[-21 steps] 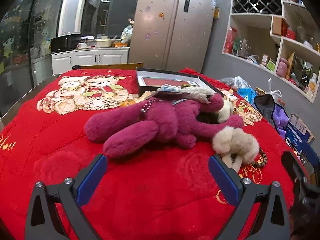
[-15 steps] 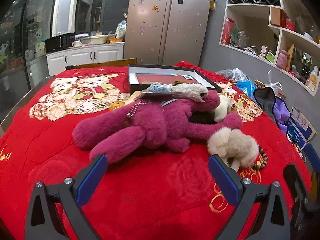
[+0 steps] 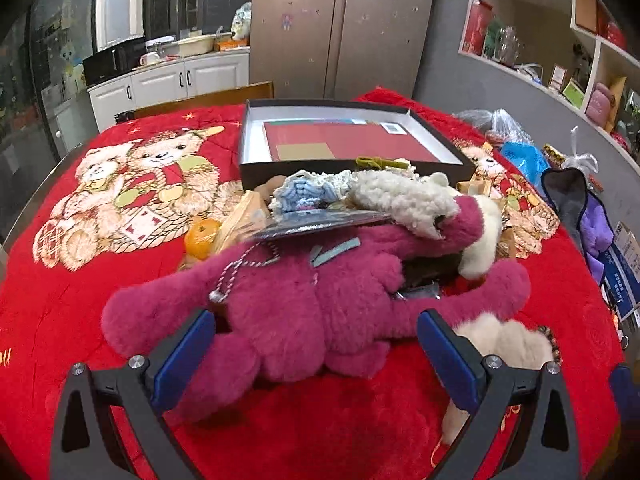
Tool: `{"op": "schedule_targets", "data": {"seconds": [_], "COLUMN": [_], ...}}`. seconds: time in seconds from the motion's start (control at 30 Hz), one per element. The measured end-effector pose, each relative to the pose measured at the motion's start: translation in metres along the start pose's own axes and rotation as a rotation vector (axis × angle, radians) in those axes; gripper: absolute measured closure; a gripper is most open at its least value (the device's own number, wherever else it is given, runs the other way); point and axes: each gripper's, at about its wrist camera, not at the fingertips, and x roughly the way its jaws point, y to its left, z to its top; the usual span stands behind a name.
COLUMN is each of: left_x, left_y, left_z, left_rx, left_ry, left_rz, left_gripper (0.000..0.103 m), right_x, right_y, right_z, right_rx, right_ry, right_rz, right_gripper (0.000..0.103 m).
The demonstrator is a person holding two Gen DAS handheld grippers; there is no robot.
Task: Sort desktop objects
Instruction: 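Grasp the large magenta plush with the left gripper while the right gripper grasps the cream plush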
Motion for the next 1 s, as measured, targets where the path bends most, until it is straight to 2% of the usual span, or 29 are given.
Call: {"op": "schedule_targets", "data": {"seconds": [0.17, 0.27, 0.4, 0.5, 0.6, 0.67, 0.73, 0.8, 0.87, 0.93, 1.0], "left_x": [0.019, 0.024, 0.026, 0.033, 0.047, 0.055, 0.054, 0.053, 0.053, 0.052, 0.052], "left_y": [-0.006, -0.004, -0.003, 0.002, 0.007, 0.009, 0.009, 0.007, 0.006, 0.006, 0.006], "left_z": [0.005, 0.005, 0.005, 0.004, 0.002, 0.003, 0.002, 0.001, 0.0, 0.0, -0.001], "left_rx": [0.043, 0.043, 0.046, 0.019, -0.01, -0.015, -0.018, -0.013, -0.003, -0.002, 0.002], "left_ry": [0.021, 0.004, -0.022, -0.033, 0.003, 0.041, 0.028, 0.025, 0.022, 0.021, 0.017], "left_rz": [0.066, 0.065, 0.031, 0.0, -0.026, -0.024, -0.027, -0.022, -0.014, -0.008, -0.003], "left_gripper": [0.0, 0.0, 0.0, 0.0, 0.0, 0.0, 0.0, 0.0, 0.0, 0.0, 0.0], "right_x": [0.047, 0.065, 0.085, 0.093, 0.101, 0.105, 0.106, 0.108, 0.11, 0.112, 0.112], "right_y": [-0.016, -0.036, -0.043, -0.037, -0.032, -0.031, -0.029, -0.027, -0.023, -0.02, -0.017], "right_z": [0.003, -0.001, -0.007, -0.01, -0.012, -0.013, -0.013, -0.013, -0.013, -0.012, -0.012], "right_rx": [0.099, 0.191, 0.229, 0.198, 0.179, 0.17, 0.161, 0.146, 0.129, 0.111, 0.098], "right_ry": [0.146, 0.241, 0.345, 0.409, 0.457, 0.474, 0.482, 0.489, 0.496, 0.5, 0.5], "right_rz": [0.028, 0.016, 0.024, -0.053, -0.137, -0.141, -0.149, -0.161, -0.159, -0.156, -0.16], "right_gripper": [0.0, 0.0, 0.0, 0.0, 0.0, 0.001, 0.001, 0.007, 0.028, 0.039, 0.041]}}
